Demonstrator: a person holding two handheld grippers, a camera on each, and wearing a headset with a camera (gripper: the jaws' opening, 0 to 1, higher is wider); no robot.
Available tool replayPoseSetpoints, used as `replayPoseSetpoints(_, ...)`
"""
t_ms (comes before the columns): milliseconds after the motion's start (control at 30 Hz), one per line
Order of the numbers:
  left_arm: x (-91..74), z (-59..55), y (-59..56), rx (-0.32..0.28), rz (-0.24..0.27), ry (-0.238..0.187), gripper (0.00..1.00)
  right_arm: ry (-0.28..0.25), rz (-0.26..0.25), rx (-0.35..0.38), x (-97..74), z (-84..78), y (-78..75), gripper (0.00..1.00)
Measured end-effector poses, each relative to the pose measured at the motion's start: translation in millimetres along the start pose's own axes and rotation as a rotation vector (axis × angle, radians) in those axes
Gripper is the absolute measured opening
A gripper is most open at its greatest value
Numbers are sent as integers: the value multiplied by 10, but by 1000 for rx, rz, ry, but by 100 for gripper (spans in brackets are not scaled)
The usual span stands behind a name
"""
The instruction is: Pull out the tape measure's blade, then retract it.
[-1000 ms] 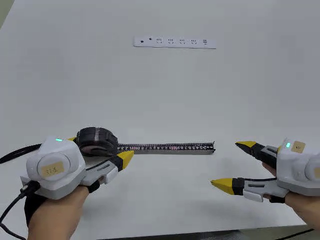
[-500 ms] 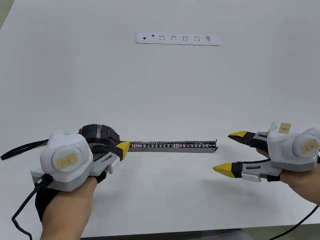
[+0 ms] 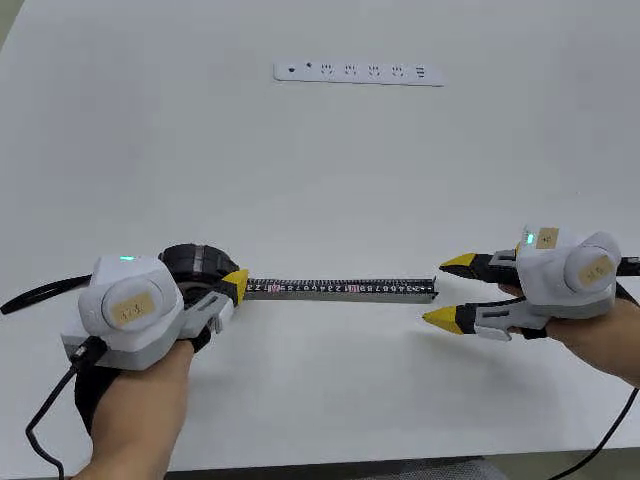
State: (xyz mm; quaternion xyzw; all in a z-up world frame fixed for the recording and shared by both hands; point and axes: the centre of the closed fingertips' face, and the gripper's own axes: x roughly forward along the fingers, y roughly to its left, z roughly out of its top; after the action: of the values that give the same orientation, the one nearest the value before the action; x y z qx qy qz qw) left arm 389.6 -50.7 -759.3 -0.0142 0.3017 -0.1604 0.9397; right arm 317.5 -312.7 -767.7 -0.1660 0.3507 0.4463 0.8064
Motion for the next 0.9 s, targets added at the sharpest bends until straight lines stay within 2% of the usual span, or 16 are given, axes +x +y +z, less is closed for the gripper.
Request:
replayPoseSetpoints(567, -4, 0, 1, -16, -6, 4, 60, 49, 51, -43, 119, -58, -31, 32)
replayPoseSetpoints(900, -4, 1, 10, -17, -6, 5, 60, 85, 78, -97, 161, -86, -55, 23)
